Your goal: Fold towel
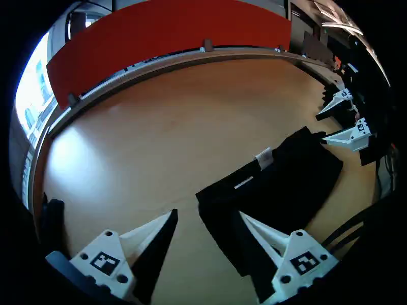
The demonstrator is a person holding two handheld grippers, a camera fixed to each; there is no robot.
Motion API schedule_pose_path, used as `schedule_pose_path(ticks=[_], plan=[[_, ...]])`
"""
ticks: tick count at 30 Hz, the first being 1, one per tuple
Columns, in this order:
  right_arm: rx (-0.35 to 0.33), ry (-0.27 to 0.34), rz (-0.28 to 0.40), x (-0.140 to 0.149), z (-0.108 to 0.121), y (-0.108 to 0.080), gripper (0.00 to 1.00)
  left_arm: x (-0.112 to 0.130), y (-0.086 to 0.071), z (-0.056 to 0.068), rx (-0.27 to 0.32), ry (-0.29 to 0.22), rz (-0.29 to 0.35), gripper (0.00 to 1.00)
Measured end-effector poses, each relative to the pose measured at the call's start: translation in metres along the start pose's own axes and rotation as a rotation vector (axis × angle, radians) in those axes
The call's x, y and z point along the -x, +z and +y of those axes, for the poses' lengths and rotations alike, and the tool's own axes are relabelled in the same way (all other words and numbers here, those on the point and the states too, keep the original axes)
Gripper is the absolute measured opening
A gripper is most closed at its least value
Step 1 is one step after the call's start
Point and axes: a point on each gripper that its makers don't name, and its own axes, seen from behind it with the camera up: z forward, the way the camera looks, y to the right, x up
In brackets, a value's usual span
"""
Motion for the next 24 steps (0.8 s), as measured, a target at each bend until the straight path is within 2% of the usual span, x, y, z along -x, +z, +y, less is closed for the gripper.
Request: schedule_pose_path(ticks=[3,14,24], plan=[[0.013,0.006,0.008,-0.003,0.004,0.000,0.94,-0.001,0.000,-0.002,-0.003,-0.007,0.006,0.92],[0.026,0.007,0.034,-0.008,0.007,-0.006,1.00,-0.003,-0.004,-0.005,-0.013,-0.010,0.015,0.93],[0.005,0.020,0.037,0.004,-0.009,-0.021,1.00,0.009,-0.016,0.000,-0.011,-0.033,0.009,0.93]])
